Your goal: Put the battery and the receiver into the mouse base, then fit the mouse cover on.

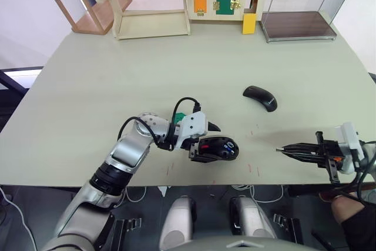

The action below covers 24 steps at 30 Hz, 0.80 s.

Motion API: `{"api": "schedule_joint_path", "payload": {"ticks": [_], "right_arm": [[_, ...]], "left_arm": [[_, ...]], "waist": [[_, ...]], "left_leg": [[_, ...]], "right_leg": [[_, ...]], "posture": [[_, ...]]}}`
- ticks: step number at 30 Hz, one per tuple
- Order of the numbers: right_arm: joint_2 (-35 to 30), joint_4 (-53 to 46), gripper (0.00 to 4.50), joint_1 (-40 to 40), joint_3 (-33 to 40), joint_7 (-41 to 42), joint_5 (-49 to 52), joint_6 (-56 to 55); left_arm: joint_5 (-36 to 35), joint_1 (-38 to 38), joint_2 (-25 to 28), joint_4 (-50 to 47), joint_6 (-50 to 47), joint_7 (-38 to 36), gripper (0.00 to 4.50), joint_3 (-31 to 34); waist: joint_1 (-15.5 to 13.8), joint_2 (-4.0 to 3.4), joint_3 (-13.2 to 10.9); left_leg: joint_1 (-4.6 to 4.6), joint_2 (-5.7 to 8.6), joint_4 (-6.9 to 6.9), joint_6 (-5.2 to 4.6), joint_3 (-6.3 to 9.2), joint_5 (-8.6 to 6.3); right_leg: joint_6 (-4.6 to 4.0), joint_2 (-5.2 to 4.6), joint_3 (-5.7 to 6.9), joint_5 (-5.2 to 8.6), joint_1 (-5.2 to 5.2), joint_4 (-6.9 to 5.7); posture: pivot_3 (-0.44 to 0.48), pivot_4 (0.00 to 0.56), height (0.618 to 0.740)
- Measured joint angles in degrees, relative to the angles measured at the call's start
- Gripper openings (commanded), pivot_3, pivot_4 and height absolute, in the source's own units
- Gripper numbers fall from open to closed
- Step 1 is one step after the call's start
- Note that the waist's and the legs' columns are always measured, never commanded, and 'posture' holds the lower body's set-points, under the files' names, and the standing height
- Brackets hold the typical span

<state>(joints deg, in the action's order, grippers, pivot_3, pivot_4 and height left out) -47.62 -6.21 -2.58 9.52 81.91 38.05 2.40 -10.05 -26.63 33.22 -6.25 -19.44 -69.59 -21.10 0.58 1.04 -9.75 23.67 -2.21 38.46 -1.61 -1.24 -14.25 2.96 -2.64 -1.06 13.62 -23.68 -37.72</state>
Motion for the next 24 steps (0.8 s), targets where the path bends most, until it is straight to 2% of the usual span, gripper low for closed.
{"api": "schedule_joint_path", "payload": {"ticks": [8,24], "right_arm": [[2.0,1.1,0.0,0.8,0.0,4.0,0.1,-2.0],[3.5,2.7,0.0,2.0,0.0,4.8,0.1,-2.8]], "left_arm": [[1.1,0.0,-0.4,0.0,-0.6,1.3,4.48,-1.5],[4.5,0.9,-1.1,-1.4,-2.7,4.0,4.48,-4.0]], "waist": [[-0.1,0.0,0.0],[-0.1,-0.01,0.0]], "left_leg": [[0.01,0.0,0.01,0.0,0.0,0.0],[-0.01,0.01,0.11,0.01,0.0,0.0]], "right_leg": [[-0.01,0.0,0.0,-0.01,0.0,-0.01],[-0.01,0.0,-0.02,-0.01,0.01,-0.13]], "posture": [[0.0,0.15,0.74],[0.0,0.15,0.74]]}}
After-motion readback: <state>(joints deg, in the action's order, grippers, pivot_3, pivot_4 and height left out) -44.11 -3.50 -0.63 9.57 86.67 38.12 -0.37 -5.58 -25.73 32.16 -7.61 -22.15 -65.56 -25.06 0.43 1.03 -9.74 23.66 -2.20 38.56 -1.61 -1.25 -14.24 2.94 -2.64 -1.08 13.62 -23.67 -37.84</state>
